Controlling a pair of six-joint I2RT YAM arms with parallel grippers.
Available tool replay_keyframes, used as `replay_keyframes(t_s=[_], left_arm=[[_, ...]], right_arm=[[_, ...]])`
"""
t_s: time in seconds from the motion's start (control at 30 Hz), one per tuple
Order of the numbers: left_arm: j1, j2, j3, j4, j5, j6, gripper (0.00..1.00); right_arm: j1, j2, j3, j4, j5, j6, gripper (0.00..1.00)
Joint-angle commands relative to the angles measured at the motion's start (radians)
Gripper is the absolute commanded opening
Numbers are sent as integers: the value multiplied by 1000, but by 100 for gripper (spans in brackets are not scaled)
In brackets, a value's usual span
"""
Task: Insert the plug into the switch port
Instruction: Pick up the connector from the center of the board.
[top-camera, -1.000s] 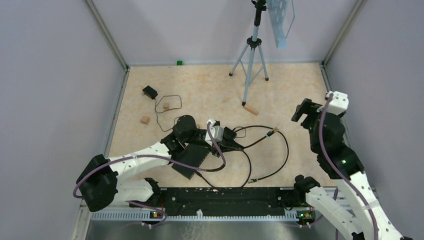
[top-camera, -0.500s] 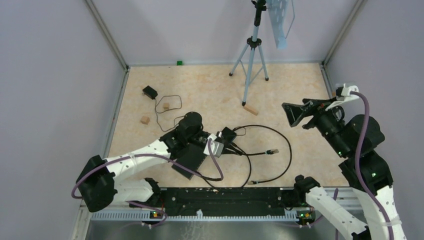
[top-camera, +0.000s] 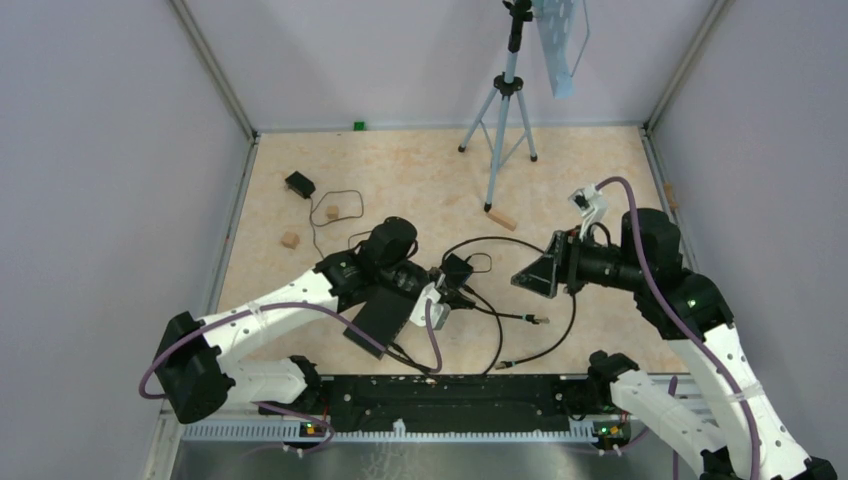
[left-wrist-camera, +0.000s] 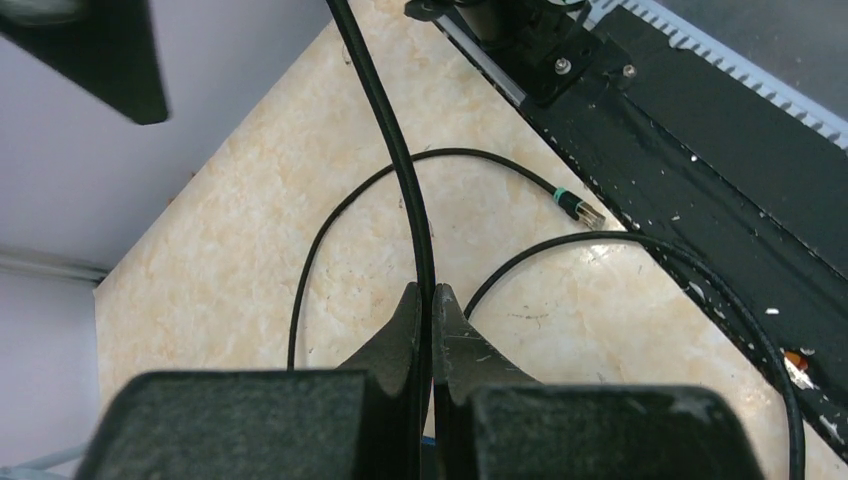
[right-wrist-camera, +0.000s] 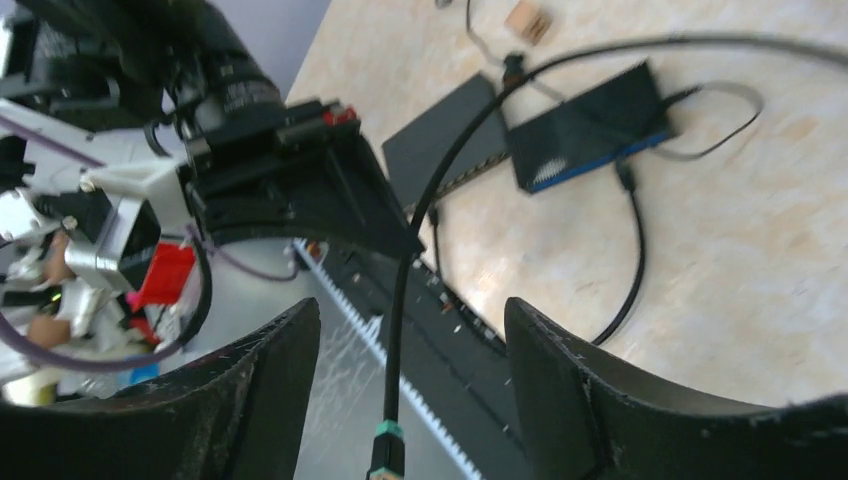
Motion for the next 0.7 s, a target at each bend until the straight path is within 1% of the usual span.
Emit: replay_keyframes(t_s=[0.0, 0.13, 0.27, 0.43, 0.53, 0.6, 0.67], left_arm=[[-3, 17, 84, -172, -15, 176, 0], [-5, 30, 95, -193, -43, 220, 0], [-6, 58, 125, -209, -56, 264, 0], [-15, 109, 181, -247, -92, 317, 0], [-21, 127, 209, -276, -116, 350, 0], [-23, 132, 222, -294, -128, 369, 0], [-25, 135, 226, -300, -132, 381, 1]], right_arm=[[-3, -30, -71, -49, -193, 52, 64], [21, -33, -117, -55, -224, 53, 63], [101, -12, -156, -37, -151, 64, 62], [200, 26, -225, 62, -140, 103, 54], [238, 61, -224, 38, -96, 71, 52], [244, 77, -219, 21, -75, 52, 42], [244, 82, -223, 38, -69, 48, 27]])
